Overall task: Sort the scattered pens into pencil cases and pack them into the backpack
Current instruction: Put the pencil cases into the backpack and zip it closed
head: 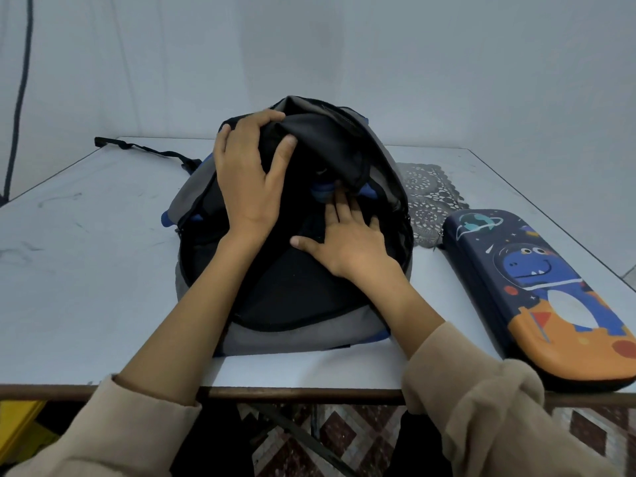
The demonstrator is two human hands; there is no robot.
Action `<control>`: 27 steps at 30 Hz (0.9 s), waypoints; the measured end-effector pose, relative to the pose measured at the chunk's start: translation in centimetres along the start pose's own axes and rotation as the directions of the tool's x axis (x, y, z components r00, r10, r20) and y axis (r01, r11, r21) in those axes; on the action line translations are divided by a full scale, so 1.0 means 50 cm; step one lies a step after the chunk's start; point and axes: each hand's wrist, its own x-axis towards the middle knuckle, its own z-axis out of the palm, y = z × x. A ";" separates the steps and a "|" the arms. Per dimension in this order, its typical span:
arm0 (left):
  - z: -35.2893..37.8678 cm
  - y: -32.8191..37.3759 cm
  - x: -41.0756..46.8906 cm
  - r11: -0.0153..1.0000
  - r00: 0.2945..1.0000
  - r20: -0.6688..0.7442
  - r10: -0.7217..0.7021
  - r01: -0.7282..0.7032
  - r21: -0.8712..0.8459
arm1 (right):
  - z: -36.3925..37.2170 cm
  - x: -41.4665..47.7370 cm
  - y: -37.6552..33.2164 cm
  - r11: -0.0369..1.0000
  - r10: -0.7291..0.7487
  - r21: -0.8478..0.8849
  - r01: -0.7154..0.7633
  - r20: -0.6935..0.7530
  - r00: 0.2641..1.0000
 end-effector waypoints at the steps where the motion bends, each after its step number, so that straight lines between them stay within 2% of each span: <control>1: 0.003 0.005 0.013 1.000 1.000 -0.017 -0.018 0.018 0.006 | 0.006 0.001 0.001 1.000 -0.005 0.007 0.005 -0.016 1.000; 5: 0.023 0.023 0.070 0.996 0.996 -0.050 -0.074 0.076 0.049 | 0.020 -0.001 0.002 1.000 -0.020 -0.006 0.020 -0.056 0.998; 10: 0.039 0.036 0.109 0.993 0.997 -0.047 -0.069 0.073 0.093 | 0.023 -0.001 0.001 1.000 -0.030 -0.005 0.030 -0.058 0.998; 20: 0.029 0.042 0.097 0.995 0.996 -0.047 -0.081 0.083 0.058 | -0.018 0.037 -0.008 0.989 -0.008 -0.148 0.004 -0.028 1.000; 27: 0.020 0.046 0.097 0.997 0.997 -0.037 -0.061 0.063 0.045 | -0.020 0.047 -0.014 0.987 0.010 -0.162 -0.012 -0.011 1.000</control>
